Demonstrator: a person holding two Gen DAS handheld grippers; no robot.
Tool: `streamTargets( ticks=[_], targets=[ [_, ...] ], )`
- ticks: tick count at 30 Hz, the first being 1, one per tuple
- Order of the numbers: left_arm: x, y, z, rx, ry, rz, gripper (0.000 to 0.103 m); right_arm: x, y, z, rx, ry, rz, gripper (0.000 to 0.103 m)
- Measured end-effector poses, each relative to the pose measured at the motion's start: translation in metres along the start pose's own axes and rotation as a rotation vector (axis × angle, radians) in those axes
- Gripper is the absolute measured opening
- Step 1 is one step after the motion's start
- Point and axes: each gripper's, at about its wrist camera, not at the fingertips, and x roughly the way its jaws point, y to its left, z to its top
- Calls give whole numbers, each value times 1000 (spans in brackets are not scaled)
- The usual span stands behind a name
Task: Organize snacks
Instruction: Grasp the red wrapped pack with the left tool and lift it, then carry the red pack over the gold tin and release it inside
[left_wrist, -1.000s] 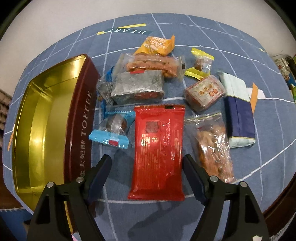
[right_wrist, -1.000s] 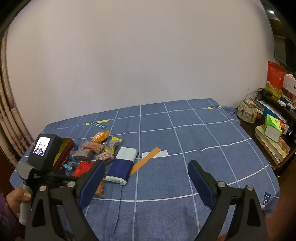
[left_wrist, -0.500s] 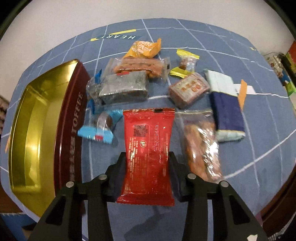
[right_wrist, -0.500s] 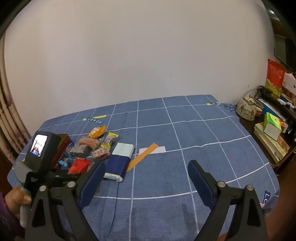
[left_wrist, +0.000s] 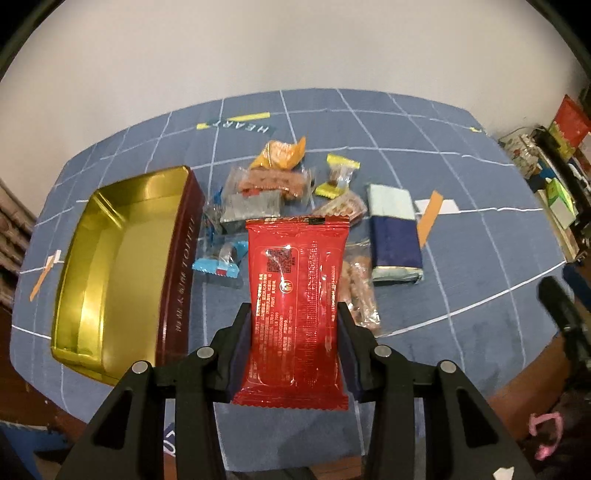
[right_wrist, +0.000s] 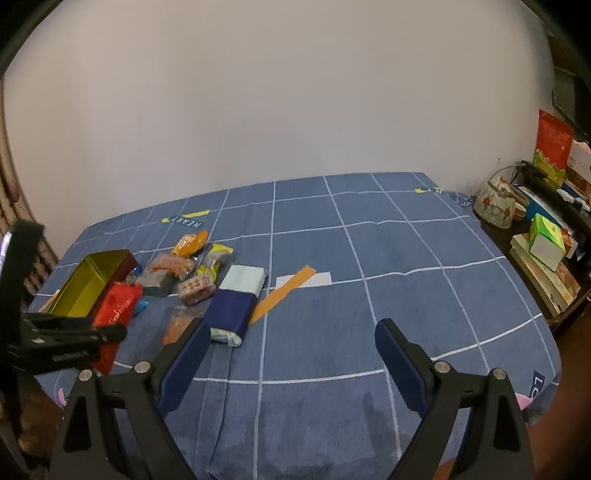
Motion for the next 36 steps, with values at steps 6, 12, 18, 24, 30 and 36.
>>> streamTargets(
  ticks=[6,12,18,24,30,36],
  targets=[
    [-14,12,9,-28,-25,5,39,5,7,-5,-30,17,3,93],
    [-22,27,16,-52,-38,26,39,14,11,-10,-44,55,16,93],
    [-29,57,27,-80,-50,53,39,20,15,-16,-60,80,22,93],
    [-28,102,43,-111,-55,123,39,26,18,-20,-69,103,33,93],
    [-6,145,58,-135,-28,204,39,34,24,-27,-93,133,37,93],
    [26,173,67,-138,23,253,39,34,30,-32,-103,129,80,93]
  ],
)
